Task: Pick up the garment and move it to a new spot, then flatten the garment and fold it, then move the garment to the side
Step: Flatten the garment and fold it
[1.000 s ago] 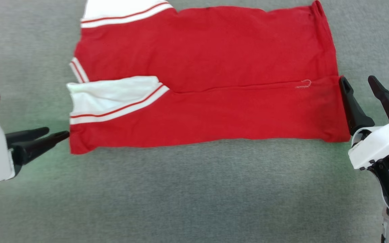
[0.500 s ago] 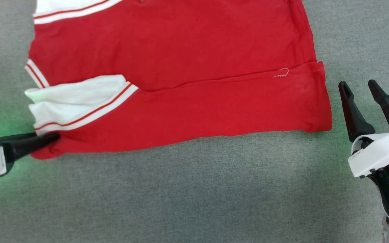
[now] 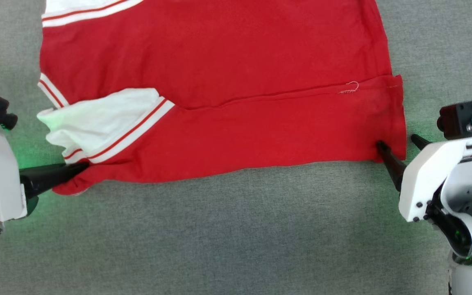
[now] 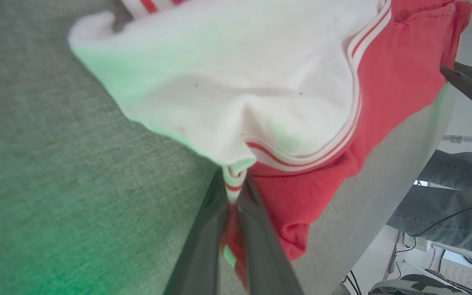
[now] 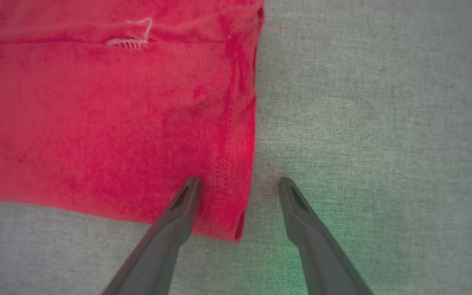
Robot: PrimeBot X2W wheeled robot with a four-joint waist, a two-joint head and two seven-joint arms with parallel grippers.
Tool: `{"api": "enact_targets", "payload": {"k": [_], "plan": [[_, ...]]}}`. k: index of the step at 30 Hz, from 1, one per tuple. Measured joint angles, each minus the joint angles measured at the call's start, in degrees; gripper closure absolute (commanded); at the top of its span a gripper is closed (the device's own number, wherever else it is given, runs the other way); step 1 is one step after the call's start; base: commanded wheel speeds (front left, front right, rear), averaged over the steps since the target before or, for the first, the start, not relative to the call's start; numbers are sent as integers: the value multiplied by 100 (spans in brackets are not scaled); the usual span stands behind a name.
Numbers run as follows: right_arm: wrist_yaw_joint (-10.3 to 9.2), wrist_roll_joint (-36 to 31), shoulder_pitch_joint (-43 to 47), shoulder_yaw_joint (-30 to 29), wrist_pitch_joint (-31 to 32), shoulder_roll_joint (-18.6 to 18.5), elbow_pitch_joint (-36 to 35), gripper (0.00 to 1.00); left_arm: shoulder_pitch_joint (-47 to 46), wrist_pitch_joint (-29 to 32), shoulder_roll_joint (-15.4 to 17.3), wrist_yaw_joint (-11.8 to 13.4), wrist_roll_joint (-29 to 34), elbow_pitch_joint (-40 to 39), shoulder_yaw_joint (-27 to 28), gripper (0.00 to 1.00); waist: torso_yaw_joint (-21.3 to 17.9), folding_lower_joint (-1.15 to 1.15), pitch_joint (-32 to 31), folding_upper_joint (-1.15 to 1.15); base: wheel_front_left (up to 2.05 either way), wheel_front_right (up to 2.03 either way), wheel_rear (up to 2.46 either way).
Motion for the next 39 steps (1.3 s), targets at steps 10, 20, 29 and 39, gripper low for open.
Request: {"api": "enact_targets", "payload": {"k": [10,20,29,39], "plan": [[0,104,-272,-121,634,-3,-15,100,160,-46,-152,0,75,-185,200,100,178,0,20,0,0,0,0],[0,90,270,-115,1082,0,-727,100,1026,-501,369,0,-179,-900,642,100,199,0,-301,0,0,0,0],[0,126,989,-177,1581,-15,-1518,100,1981,-868,837,0,-113,-1860,800,100,301,0,-479,0,0,0,0],[0,303,1317,-388,1716,-81,-1792,68,2641,-1267,1085,0,57,-2330,983,53,334,0,-530,0,0,0,0]]}}
